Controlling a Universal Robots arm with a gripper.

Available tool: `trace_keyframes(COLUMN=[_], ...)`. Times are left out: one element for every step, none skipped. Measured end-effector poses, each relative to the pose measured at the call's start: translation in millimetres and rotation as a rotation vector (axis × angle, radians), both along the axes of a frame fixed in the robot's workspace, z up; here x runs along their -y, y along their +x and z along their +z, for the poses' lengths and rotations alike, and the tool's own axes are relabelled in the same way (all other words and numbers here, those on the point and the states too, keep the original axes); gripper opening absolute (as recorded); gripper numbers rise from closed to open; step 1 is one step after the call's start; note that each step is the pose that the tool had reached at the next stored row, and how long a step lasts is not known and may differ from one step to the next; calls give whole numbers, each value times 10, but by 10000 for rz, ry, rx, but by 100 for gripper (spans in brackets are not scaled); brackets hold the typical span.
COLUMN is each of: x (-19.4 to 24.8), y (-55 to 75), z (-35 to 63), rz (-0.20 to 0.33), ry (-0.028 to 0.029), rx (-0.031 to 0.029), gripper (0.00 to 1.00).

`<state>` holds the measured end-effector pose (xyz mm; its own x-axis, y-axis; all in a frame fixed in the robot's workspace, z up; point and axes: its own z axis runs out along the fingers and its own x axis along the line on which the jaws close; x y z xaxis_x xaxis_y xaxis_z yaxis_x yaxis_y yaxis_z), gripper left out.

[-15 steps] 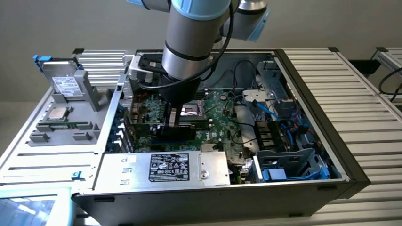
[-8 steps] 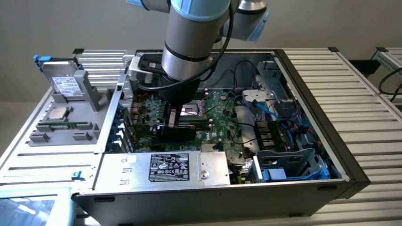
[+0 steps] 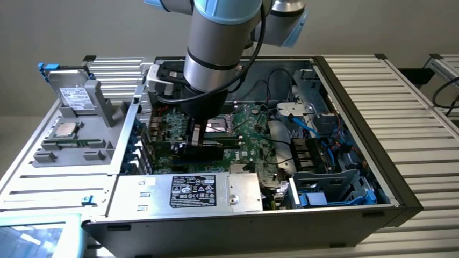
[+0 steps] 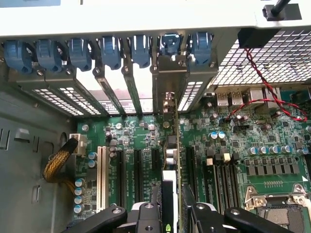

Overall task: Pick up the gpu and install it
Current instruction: 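Insert the gpu into the slot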

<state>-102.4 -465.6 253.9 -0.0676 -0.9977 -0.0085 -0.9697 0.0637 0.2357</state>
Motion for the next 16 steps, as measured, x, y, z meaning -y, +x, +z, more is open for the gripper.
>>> trace_keyframes(x=[0,0,0,0,1,3,6,7,7,7,7,8,8,8,8,7], y=[0,0,0,0,0,0,0,0,0,1,1,1,1,1,0,0], z=[0,0,0,0,0,0,0,0,0,0,0,0,0,0,0,0], rz=[1,1,0,0,0,-1,-1,-1,-1,0,0,0,0,0,0,1], ry=[0,-1,0,-1,-1,-1,-1,-1,0,0,0,0,0,0,1,0], rx=[0,0,0,0,0,0,0,0,0,-1,0,0,0,0,0,0], gripper=[28,28,28,28,28,28,28,28,28,28,28,28,28,28,28,28])
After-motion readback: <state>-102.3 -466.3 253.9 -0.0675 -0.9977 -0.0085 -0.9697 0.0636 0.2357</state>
